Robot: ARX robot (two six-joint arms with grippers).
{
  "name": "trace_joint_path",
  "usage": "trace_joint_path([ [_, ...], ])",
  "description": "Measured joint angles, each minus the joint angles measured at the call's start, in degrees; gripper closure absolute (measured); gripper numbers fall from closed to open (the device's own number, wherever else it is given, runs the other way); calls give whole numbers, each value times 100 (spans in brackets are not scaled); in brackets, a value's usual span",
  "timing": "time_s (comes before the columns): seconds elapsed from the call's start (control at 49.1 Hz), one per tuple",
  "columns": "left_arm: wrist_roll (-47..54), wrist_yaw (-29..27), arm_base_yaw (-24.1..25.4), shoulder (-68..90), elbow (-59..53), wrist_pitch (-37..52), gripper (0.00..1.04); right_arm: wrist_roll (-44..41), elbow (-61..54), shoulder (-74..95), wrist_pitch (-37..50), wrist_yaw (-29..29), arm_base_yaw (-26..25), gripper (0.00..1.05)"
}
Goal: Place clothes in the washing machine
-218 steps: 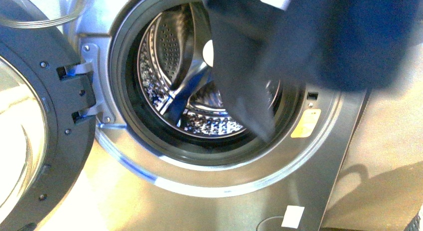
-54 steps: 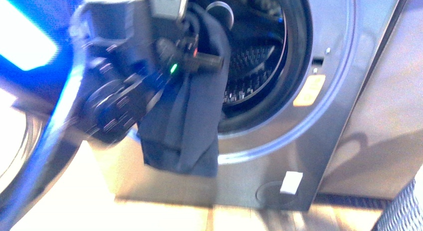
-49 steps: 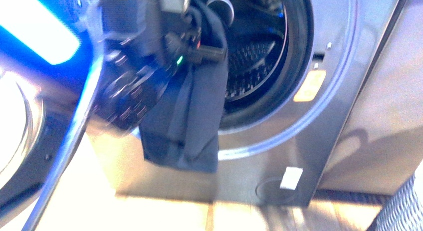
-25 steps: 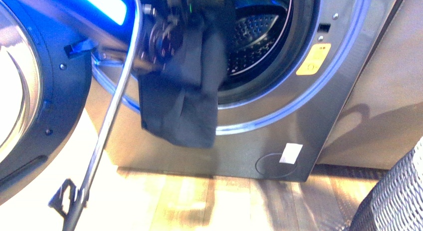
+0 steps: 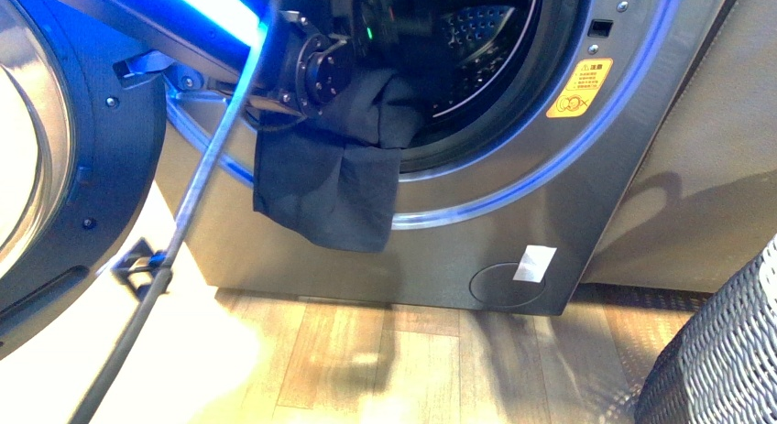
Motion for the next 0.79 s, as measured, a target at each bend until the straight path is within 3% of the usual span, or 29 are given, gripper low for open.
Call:
trace_joint_path([
  [0.122,-96,-31,9,55,258,-321,96,0,0,0,0,0,0,7],
  [0.285,-280,214,35,179,732,-1403,94,0,0,0,0,0,0,7],
  [0.489,-435,328,35,247,820,-1814,59,0,0,0,0,0,0,7],
  [0.692,-570,452,35,-249,-125,-1700,11,0,0,0,0,0,0,7],
  [0.733,-566,487,39,-391,-334,-1633,5,0,0,0,0,0,0,7],
  [0.794,-577,501,52,-699,-730,-1458,7,0,0,0,0,0,0,7],
])
